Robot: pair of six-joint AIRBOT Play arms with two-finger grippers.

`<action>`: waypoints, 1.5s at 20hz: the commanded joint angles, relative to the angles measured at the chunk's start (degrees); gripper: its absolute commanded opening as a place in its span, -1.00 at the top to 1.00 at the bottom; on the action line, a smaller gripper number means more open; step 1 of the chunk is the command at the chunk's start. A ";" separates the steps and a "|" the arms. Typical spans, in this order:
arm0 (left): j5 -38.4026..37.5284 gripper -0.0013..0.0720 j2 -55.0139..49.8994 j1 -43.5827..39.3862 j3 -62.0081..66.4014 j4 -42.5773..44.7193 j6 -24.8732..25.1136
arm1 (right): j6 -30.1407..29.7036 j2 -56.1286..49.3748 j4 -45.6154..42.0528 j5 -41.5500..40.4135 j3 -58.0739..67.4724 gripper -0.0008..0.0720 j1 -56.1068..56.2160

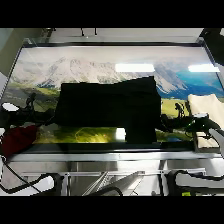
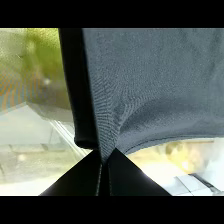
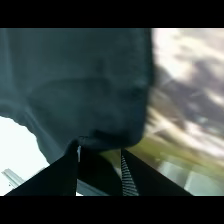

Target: Fold the shirts.

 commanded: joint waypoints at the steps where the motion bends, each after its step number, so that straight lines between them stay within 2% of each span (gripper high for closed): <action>1: -0.26 0.92 0.04 0.04 0.04 0.02 0.42 | -0.31 -0.07 3.26 -1.42 -0.35 0.17 3.17; 2: -0.28 0.92 0.04 0.04 0.04 0.02 0.42 | -0.63 -0.07 3.26 -1.38 -0.35 0.17 3.74; 4: -0.48 0.92 0.04 0.04 0.04 0.04 0.46 | -0.66 -0.04 3.41 -0.96 -0.33 0.42 3.91; 5: -0.70 0.92 0.04 0.07 0.04 0.07 0.61 | -0.66 -0.04 3.41 -0.76 -0.33 0.42 3.82; 6: -1.01 0.92 0.04 0.09 0.04 0.07 1.09 | -0.68 -0.04 3.41 0.00 -0.33 0.57 3.74; 7: -1.55 0.92 0.04 0.09 0.04 0.09 1.55 | -1.20 -0.02 3.41 1.25 -0.33 0.81 3.69; 8: -2.16 0.92 0.04 0.09 0.04 0.07 1.90 | -1.29 0.02 3.41 2.47 -0.33 0.92 3.69; 12: -3.82 0.92 0.04 0.09 0.04 0.09 1.97 | -1.31 1.57 1.11 3.52 -0.33 0.92 3.39; 13: -4.15 0.92 0.04 0.09 0.04 0.09 1.99 | -1.27 1.88 0.79 3.89 -0.31 0.63 2.56; 14: -4.42 0.92 0.04 0.09 0.04 0.11 1.97 | -1.25 2.05 0.85 4.50 -0.26 0.09 1.18; 15: -4.72 0.92 0.04 0.09 0.04 0.09 1.99 | -1.29 2.29 0.94 5.33 -0.15 -0.06 -0.66; 16: -4.96 0.92 0.04 0.09 0.04 0.11 1.99 | -1.55 2.62 1.55 6.23 -0.13 -0.06 -2.34; 17: -5.09 0.92 0.04 0.09 0.04 0.09 1.99 | -1.70 3.08 1.95 7.56 -0.09 -0.18 -3.89; 18: -5.09 0.92 0.04 0.09 0.04 0.07 1.97 | -2.75 3.56 2.08 8.92 -0.09 -0.50 -4.76; 19: -5.01 0.92 0.04 0.09 0.04 0.07 1.97 | -3.13 3.89 2.10 10.29 -0.09 -0.65 -4.81; 22: -4.57 0.92 0.04 0.09 0.04 0.07 1.97 | -5.18 4.02 2.32 12.15 -0.11 -0.64 -2.89; 27: -4.68 0.92 0.04 0.09 0.04 0.09 1.99 | -5.79 3.23 0.24 9.53 -0.11 -0.58 2.56; 30: -6.80 0.92 0.04 0.09 0.04 0.13 2.99 | -5.79 2.03 0.33 12.20 -0.11 0.46 2.62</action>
